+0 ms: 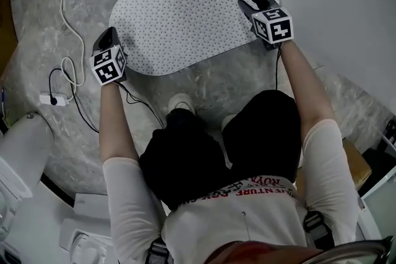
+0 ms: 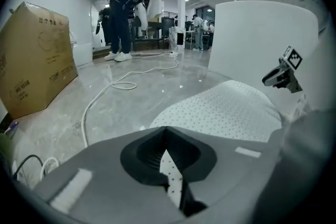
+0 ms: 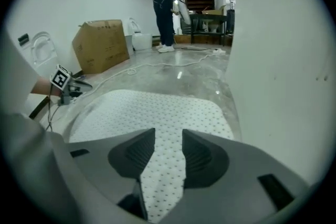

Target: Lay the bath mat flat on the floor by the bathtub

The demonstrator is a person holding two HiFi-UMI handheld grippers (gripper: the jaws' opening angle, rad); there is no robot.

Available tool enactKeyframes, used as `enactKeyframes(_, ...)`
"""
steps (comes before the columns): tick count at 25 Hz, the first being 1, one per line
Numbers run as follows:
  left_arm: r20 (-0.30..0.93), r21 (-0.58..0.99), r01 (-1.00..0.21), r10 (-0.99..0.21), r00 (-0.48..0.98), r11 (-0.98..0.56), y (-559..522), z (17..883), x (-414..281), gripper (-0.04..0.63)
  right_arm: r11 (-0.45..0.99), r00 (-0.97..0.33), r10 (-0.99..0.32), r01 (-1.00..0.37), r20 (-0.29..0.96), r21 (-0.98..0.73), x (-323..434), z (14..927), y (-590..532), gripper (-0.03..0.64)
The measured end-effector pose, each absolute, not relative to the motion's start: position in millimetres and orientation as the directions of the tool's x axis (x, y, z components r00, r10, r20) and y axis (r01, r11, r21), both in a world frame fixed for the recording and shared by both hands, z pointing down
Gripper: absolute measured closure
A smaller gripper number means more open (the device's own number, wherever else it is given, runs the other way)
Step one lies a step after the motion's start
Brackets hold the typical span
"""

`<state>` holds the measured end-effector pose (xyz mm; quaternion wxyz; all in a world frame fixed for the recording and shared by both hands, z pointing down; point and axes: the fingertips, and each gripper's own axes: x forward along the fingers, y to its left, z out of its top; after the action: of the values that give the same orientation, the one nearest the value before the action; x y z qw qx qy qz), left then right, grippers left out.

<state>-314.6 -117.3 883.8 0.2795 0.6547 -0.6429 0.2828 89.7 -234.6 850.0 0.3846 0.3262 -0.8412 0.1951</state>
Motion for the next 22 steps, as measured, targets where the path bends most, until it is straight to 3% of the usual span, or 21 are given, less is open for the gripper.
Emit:
enactKeyframes(7,0.697,0.060,-0.996,-0.712,0.084,-0.059,-143,862,-281,0.588,0.642,-0.295,-0.469,-0.761,0.833,0.092,165,887,-308,0.440)
enactKeyframes(22,0.698,0.077,-0.987,-0.699,0.156,-0.143,-139,890,-244,0.588,0.565,-0.083,-0.443,-0.799,0.893,0.206,188,947,-341,0.422)
